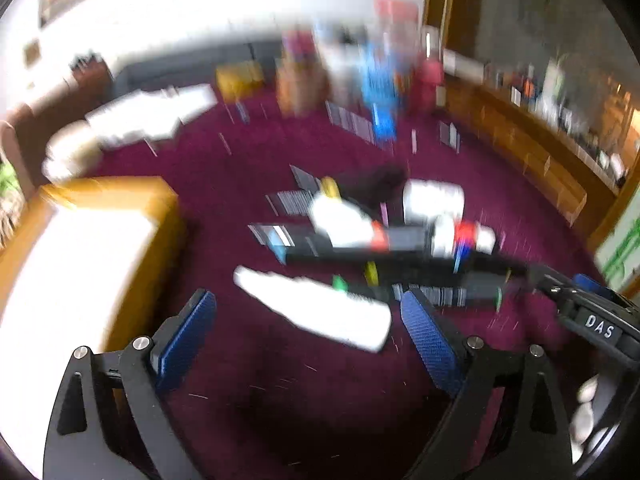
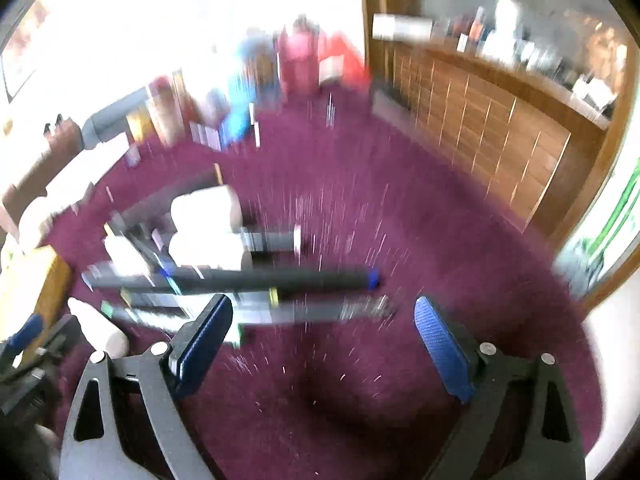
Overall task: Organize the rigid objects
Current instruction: 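Move the left tool over the white dropper bottle on the pile, then grasp the white dropper bottle with the left tool and lift it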
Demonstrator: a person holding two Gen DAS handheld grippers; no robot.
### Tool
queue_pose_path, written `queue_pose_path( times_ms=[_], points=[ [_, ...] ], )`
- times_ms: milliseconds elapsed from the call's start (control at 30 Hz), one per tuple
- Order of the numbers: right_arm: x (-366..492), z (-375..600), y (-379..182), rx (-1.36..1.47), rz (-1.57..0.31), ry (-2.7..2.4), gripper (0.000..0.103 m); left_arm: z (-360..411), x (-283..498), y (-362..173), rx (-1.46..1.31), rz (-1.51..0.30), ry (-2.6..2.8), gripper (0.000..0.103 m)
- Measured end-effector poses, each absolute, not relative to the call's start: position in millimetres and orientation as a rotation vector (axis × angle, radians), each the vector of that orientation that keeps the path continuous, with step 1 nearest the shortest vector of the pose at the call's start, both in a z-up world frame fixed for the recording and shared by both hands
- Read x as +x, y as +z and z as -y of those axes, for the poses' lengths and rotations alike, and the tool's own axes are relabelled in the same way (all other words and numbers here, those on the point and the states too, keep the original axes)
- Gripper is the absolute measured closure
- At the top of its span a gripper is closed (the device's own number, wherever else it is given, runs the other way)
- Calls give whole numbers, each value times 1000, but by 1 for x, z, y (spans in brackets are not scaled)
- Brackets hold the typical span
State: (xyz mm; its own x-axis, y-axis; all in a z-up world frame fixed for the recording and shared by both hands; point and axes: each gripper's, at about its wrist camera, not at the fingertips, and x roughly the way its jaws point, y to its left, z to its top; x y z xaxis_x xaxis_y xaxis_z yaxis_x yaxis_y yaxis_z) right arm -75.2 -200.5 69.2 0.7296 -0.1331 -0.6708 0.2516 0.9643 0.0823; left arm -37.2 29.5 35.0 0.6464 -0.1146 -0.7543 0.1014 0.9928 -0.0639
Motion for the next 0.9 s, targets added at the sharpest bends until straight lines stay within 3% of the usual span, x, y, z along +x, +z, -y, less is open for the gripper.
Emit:
queue_pose_path(
  times_ms=[67,100,200,333,733,767,833,900],
  points=[
    [-97,196,90,138,-535,-222,10,-44,-59,64,-21,-720,-99,0],
    [-106,196,98,147,-431,-199,1,-56,-75,83,-34,-613,-87,0],
    [-82,197,100,177,-470,-137,1,-73,-92,99,-46,-462,-53,0],
    [-44,207,74,226,-590,-133,10,-74,-66,82,28,-633,-38,0],
    [-44,241,27,421,-673,-63,15,-38,-33,30,5,-860,-39,0],
    [-43,241,27,425,-677,-63,15,-37,-28,26,-6,-885,-28,5],
    [-44,243,26,435,-679,-59,15,-35,-17,21,-72,-906,-27,47],
    [-44,244,26,446,-683,-60,15,-32,-8,13,-79,-972,-61,67]
  ],
)
